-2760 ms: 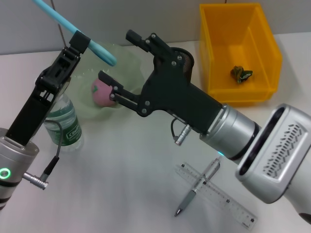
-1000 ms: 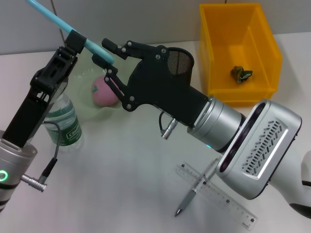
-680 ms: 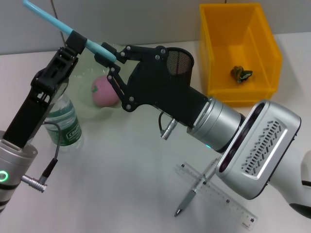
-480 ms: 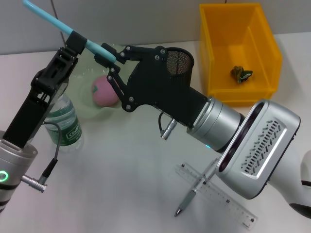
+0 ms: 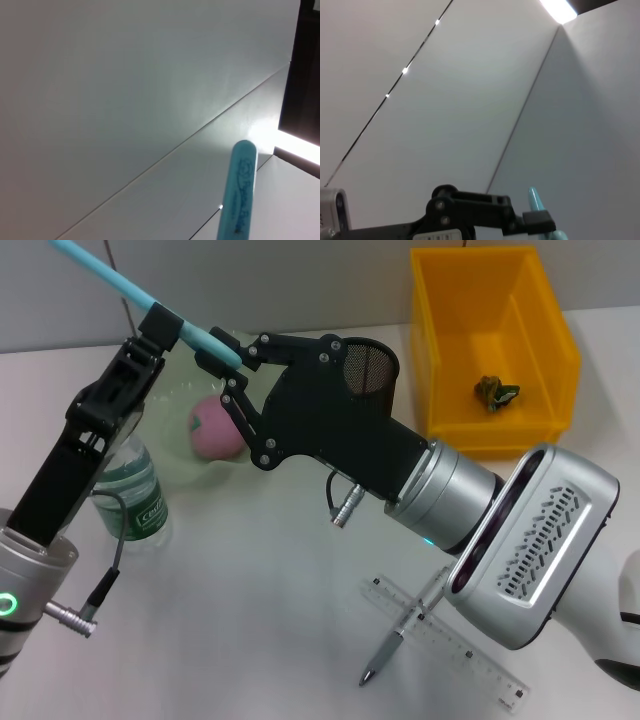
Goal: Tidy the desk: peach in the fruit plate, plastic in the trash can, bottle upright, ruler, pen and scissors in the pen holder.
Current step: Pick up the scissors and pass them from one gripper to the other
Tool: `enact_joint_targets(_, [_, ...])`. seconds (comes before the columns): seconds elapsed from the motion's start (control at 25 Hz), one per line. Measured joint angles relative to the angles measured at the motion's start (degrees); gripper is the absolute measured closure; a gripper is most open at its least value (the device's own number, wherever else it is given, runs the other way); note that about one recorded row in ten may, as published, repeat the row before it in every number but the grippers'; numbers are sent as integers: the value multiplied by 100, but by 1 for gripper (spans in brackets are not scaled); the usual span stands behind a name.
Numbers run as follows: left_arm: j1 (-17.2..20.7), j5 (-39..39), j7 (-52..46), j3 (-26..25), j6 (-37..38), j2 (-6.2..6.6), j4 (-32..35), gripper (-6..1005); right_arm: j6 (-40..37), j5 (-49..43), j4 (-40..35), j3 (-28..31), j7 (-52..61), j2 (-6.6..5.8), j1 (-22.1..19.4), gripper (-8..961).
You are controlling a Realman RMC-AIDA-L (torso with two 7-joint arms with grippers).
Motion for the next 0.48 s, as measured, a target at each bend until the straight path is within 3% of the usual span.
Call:
enact_joint_targets(0.16, [27,15,11,-1,20,-1,28,688,-3,2,9,7,3,0,-12,872])
enact_joint_targets(0.48, [67,14,10,0,21,1,88,355,-26,4,30,64,7,1,-44,872])
